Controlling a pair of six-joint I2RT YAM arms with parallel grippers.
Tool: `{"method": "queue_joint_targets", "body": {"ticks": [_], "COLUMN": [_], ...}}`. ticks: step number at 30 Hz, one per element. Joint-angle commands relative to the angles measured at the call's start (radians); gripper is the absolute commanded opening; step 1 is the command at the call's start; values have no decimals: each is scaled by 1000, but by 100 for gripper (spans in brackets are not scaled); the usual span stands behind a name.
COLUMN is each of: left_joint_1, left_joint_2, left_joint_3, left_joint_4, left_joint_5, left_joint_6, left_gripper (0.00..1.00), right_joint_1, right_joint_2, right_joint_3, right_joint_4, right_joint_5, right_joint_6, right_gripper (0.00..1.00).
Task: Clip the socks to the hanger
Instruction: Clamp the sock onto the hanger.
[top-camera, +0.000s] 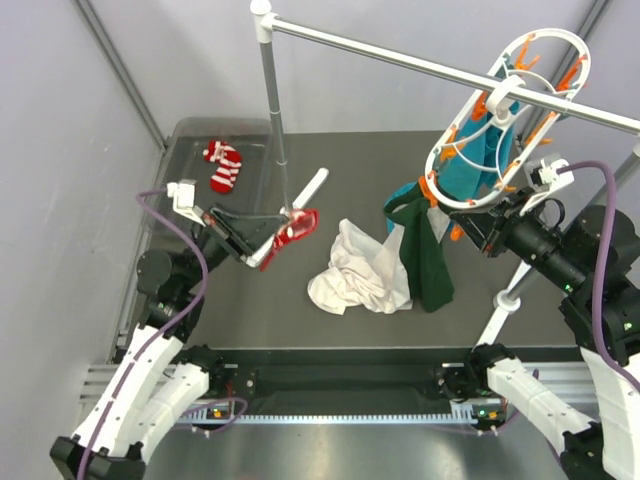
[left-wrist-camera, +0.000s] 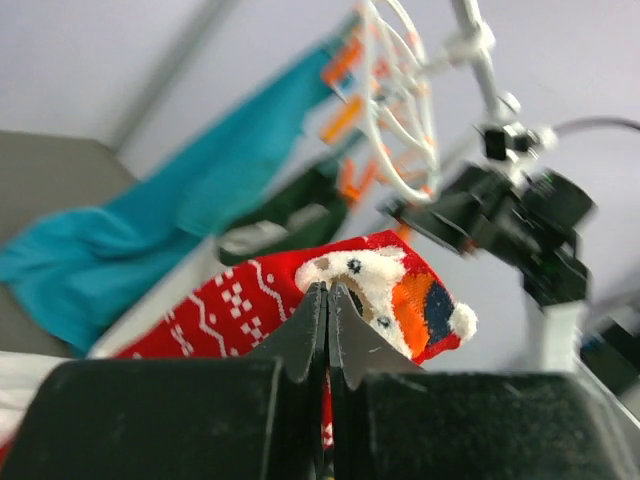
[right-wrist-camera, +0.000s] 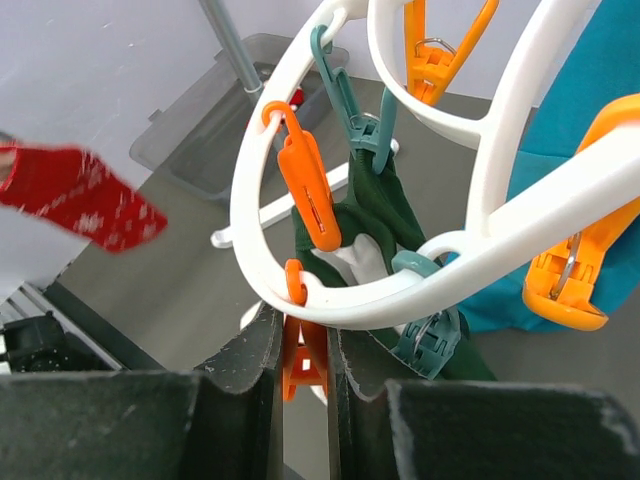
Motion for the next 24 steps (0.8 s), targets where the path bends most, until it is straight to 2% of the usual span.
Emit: {"method": "queue_joint_targets", "body": {"ticks": [1, 7, 8, 10, 13, 16, 20, 24], "left_joint_1": [-146, -318, -377, -444, -630, -738, -812, -908], "left_joint_2": [-32, -14, 12, 54, 146, 204, 237, 305], "left_joint_3": [-54, -133, -130, -85, 7, 31, 56, 120], "left_joint_4": [62, 137, 150, 159, 133, 157, 145, 142], "left_joint_5": [-18, -183, -205, -248, -332, -509, -801, -925], "left_joint_6": [-51, -97, -99, -79, -1, 38, 107, 194], "left_gripper": [0, 0, 0, 0, 0, 0, 0, 0], "right_joint_1": [16, 16, 16, 16, 16, 16, 16, 16], "right_joint_2": [-6, -14, -15, -15, -9, -3, -3, -19], "right_joint_3": [-25, -32, -37, -40, -40, -38, -34, -31], "right_joint_4": [-64, -50, -45, -41, -33, -22, -3, 17], "right_joint_5": [-42, -55, -57, -61, -68, -69, -74, -74], "right_joint_6": [47, 83, 89, 106, 120, 135, 181, 231], "right_gripper": [0, 0, 0, 0, 0, 0, 0, 0]}}
